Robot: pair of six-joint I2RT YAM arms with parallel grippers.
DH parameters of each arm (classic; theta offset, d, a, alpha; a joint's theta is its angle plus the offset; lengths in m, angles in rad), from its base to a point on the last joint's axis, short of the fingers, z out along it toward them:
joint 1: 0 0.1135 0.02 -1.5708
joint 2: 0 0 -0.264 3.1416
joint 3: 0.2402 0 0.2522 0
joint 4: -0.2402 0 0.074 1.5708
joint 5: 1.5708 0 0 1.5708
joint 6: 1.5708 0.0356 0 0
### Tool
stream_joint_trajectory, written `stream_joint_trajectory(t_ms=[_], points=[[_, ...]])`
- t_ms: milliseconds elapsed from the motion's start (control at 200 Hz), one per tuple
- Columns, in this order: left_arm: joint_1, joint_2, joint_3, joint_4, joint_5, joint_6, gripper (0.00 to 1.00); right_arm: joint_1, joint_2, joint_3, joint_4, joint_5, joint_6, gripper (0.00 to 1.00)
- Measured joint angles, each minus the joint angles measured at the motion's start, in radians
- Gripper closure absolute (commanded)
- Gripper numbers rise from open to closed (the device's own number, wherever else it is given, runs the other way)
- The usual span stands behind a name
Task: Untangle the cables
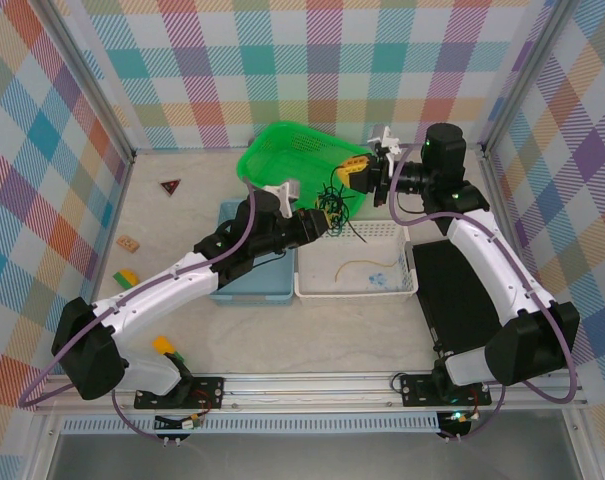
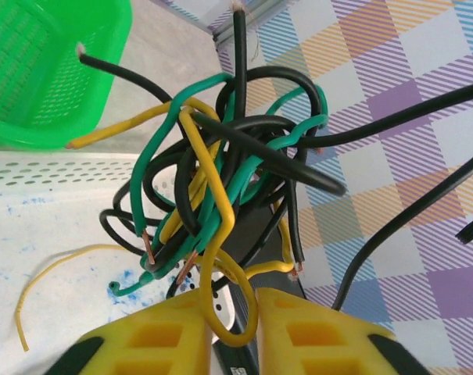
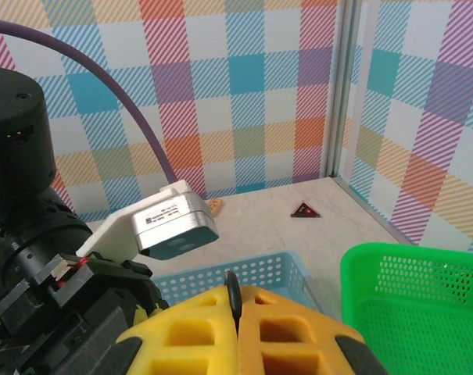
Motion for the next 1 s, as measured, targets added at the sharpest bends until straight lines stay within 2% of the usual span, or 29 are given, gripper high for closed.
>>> stream_joint_trajectory(t_ms=[290, 450, 780, 1000], points=[[0.0, 0.0, 0.0, 0.0, -0.01, 0.023, 1.0, -0.001, 0.0, 0.0, -0.023, 0.021, 0.002, 1.0], [0.0, 0.0, 0.001, -0.019, 0.003, 0.068, 1.0, -0.023, 0.001, 0.0, -0.023, 0.084, 0.026, 1.0], [0.005, -0.075, 0.004, -0.116, 0.003, 0.135, 1.0, -0.121, 0.002, -0.064, -0.029, 0.339, 0.148, 1.0], [0.027, -0.107, 0.004, -0.131, 0.01, 0.187, 1.0, -0.163, -0.005, -0.088, -0.031, 0.363, 0.218, 1.0]])
